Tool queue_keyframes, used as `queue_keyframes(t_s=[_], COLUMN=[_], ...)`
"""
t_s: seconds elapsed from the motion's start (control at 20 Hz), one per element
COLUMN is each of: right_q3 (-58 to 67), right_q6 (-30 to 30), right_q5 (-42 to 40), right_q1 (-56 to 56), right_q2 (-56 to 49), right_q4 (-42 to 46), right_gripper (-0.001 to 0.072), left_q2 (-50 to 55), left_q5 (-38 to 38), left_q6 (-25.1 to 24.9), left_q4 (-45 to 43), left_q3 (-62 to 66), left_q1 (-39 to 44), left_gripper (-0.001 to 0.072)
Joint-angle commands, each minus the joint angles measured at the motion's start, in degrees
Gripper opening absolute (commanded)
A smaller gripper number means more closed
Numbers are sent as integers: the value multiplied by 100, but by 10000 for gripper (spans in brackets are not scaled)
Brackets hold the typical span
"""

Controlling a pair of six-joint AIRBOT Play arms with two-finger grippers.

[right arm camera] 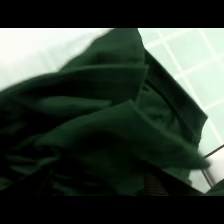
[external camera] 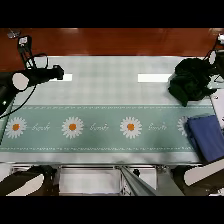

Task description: Fold the shirts.

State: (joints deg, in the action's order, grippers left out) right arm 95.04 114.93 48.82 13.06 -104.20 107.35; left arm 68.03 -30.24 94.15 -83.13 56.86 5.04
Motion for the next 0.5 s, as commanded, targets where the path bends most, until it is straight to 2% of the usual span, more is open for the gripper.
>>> queue_keyframes(t_s=[0.0, 0.15, 0.2, 0.25, 0.3, 0.45], right_q3=[713, 728, 767, 887, 1071, 1762], right_q6=[-597, -1152, -1270, -1600, -1836, -1906], right_q5=[776, 1158, 1261, 1368, 1445, 1641], right_q1=[256, 254, 254, 254, 251, 203], right_q2=[-872, -1075, -1082, -1054, -994, -490], right_q4=[-603, -1185, -1421, -1777, -2065, -2243], right_gripper=[626, 585, 399, 30, 32, 32], left_q2=[72, 142, 168, 192, 192, 68], left_q5=[-74, -223, -361, -518, -715, -1663], left_q6=[9, 31, 55, 98, 114, 105], left_q4=[-4, 2, 28, 39, 37, 11], left_q3=[0, 0, 0, 0, 2, 166], left_q1=[-15, -13, -13, -13, -26, -271], left_gripper=[703, 702, 703, 702, 702, 702])
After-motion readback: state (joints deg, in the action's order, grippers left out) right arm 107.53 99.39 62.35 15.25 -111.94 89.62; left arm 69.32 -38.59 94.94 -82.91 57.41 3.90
